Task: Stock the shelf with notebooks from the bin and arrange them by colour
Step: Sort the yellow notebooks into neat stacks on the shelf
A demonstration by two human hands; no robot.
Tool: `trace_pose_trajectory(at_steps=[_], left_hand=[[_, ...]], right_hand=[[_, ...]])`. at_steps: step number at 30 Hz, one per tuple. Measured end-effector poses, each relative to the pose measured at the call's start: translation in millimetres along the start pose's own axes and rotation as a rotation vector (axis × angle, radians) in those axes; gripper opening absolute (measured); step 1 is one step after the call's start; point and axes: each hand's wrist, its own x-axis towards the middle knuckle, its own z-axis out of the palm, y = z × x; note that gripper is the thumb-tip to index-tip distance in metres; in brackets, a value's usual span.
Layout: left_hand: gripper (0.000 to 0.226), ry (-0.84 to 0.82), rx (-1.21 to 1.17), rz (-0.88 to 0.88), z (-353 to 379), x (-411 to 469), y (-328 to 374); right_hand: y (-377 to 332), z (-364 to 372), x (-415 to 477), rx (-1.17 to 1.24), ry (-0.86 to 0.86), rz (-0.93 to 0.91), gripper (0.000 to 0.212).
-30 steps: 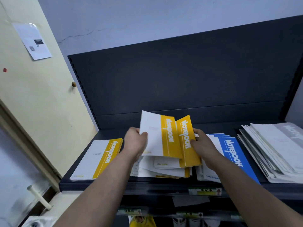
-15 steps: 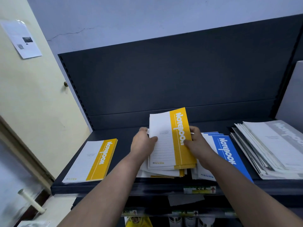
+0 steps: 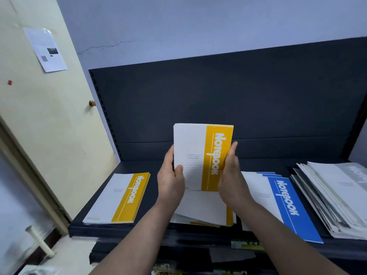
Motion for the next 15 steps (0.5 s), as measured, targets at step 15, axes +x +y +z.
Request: trace_pose_trajectory(at_steps=[15], left_hand=[[0.064, -0.022, 0.012, -0.049, -43.4, 21.0, -6.5]], right_hand=[[-31.9, 3.0, 17.6, -0.025, -0.041, -0.018, 0.076]])
